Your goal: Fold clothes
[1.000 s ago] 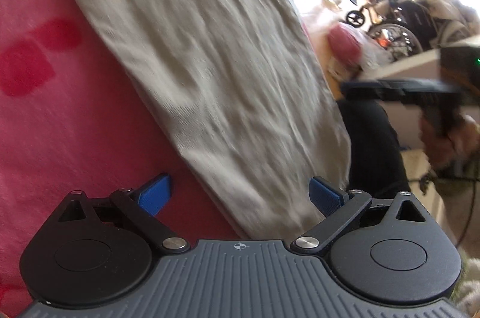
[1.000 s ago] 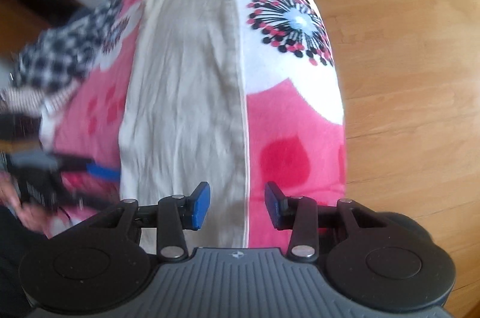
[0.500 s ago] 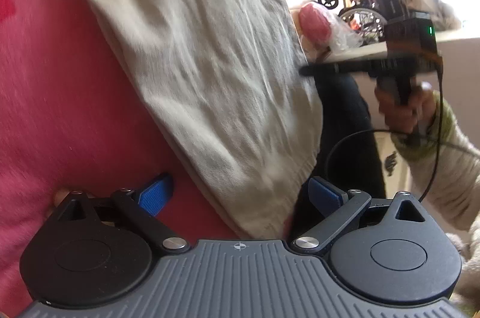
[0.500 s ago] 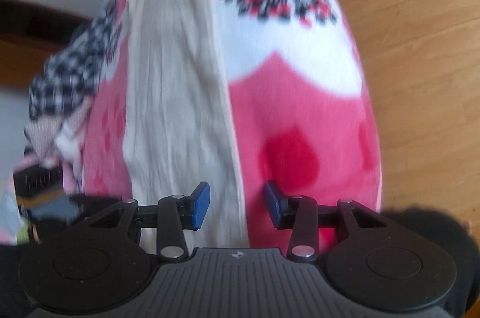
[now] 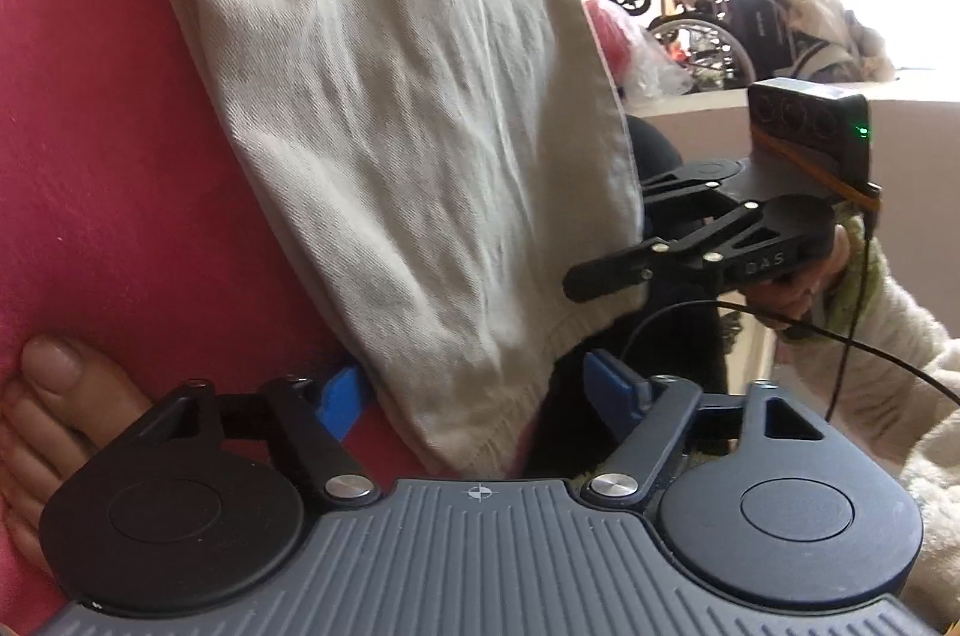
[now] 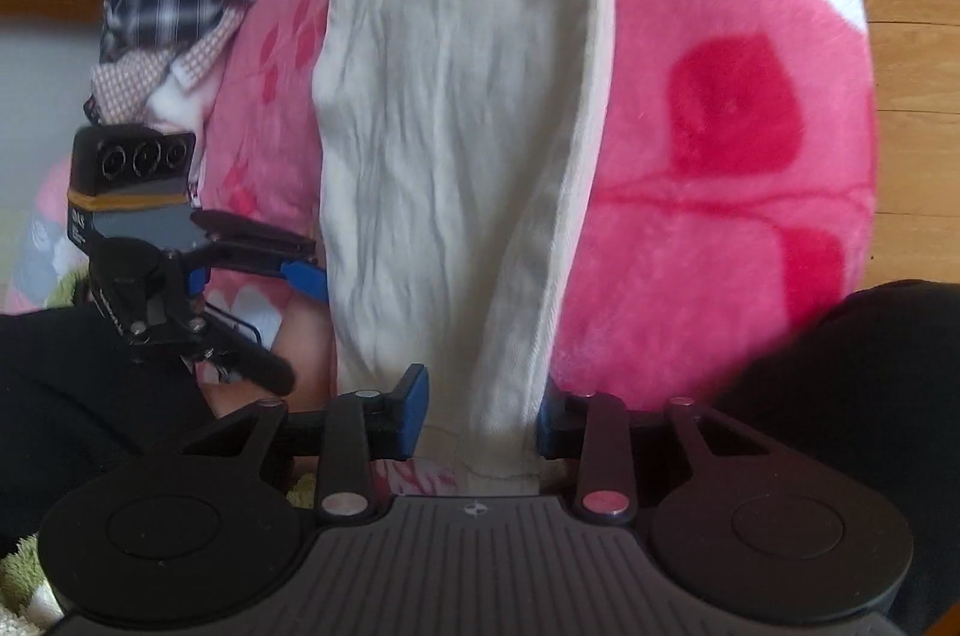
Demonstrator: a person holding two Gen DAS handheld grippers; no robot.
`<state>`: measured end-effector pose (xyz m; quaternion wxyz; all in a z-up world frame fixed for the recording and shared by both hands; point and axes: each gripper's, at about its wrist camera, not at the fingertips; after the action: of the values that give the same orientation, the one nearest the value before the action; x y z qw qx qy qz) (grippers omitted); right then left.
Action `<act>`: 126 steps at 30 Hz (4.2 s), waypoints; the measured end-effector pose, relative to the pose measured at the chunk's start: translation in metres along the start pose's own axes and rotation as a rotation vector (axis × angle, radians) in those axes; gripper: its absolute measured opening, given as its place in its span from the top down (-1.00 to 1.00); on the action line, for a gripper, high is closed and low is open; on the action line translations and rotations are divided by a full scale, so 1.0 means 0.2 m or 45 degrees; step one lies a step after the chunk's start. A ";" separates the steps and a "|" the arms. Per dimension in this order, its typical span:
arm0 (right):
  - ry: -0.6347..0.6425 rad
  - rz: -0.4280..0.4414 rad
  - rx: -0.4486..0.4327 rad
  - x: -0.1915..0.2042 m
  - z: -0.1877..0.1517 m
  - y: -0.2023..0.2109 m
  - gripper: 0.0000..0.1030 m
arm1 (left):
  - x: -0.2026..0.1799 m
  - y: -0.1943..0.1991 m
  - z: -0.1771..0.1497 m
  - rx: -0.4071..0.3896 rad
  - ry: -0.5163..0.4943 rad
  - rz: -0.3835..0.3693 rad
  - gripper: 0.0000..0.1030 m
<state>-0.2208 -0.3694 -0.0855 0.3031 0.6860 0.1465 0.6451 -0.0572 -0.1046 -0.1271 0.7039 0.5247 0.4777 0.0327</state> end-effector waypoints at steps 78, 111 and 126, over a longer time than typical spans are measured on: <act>-0.053 0.016 -0.912 0.11 0.52 0.19 -0.03 | -0.01 0.39 0.21 -0.831 0.138 0.253 -0.06; 0.516 -0.636 -0.903 0.29 0.60 -0.03 0.99 | -0.17 0.38 0.27 -0.851 -0.100 0.621 0.42; 0.466 -0.634 -0.907 0.27 0.58 -0.06 0.99 | -0.14 0.34 0.34 -0.796 -0.072 0.626 0.42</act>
<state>-0.0983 -0.3551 -0.0475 0.6343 0.3582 0.1272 0.6732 0.0064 -0.1372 -0.0582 0.8139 0.3843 0.2852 0.3294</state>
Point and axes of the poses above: each gripper's, at about its wrist camera, not at the fingertips, and y roughly against the way its jaws point, x to its left, z to its top, and after that the axes turned 9 degrees about z, right-handed
